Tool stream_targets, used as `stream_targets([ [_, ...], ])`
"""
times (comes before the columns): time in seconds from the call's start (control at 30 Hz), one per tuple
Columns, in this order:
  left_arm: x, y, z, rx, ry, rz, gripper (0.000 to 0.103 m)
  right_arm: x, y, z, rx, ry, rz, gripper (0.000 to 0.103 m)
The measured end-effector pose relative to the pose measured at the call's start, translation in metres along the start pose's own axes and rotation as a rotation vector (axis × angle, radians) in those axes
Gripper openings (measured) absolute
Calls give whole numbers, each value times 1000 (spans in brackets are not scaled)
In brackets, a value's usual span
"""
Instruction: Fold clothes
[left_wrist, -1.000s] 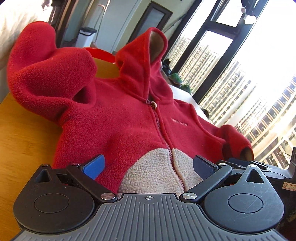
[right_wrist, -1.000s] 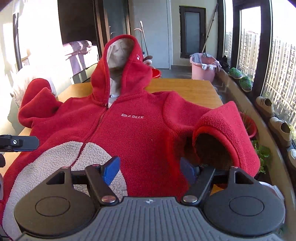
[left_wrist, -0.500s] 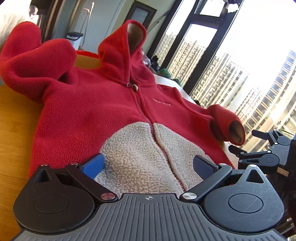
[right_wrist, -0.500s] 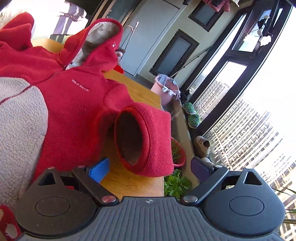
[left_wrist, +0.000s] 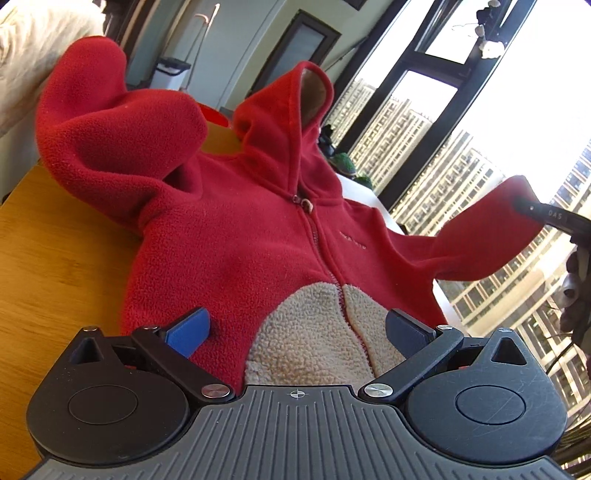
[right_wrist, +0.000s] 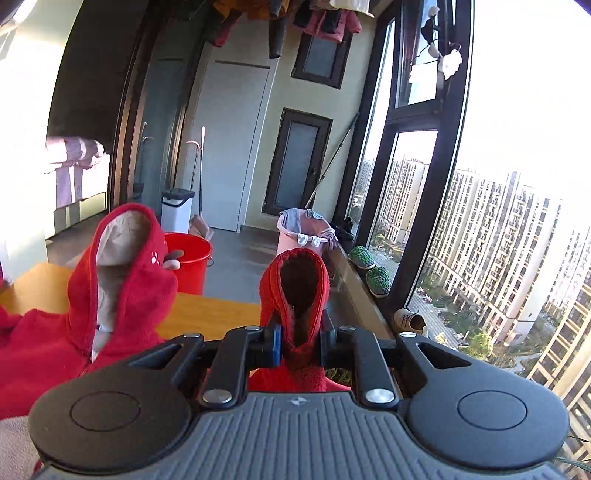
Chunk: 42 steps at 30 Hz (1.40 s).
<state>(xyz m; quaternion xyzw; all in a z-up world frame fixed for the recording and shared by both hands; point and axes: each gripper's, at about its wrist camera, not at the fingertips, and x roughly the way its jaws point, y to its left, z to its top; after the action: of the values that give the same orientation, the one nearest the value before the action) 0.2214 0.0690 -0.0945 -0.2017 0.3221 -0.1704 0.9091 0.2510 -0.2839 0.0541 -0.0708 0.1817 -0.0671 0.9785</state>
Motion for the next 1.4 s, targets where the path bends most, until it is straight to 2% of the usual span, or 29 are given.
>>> stream_targets([
  [0.1,0,7,-7,6,-37,-7,103,-4,-11,21,84,-18,32,16],
  [0.23,0,9,-8,3,-47,-24,103,-7,-8,34,126,-11,75,16],
  [0.63,-1,18,-9,-36,-73,-78,103,-5,43,58,96,-30,183,16],
  [0.87,-1,19,-9,-40,-76,-87,103,11,89,57,133,0,321,17],
  [1.03,-1,20,-10,-40,-78,-89,103,24,138,50,117,53,440,17],
  [1.2,-1,20,-11,-41,-79,-92,103,36,176,37,102,103,504,17],
  [1.4,-2,20,-11,-41,-80,-95,103,45,189,34,131,114,557,28],
])
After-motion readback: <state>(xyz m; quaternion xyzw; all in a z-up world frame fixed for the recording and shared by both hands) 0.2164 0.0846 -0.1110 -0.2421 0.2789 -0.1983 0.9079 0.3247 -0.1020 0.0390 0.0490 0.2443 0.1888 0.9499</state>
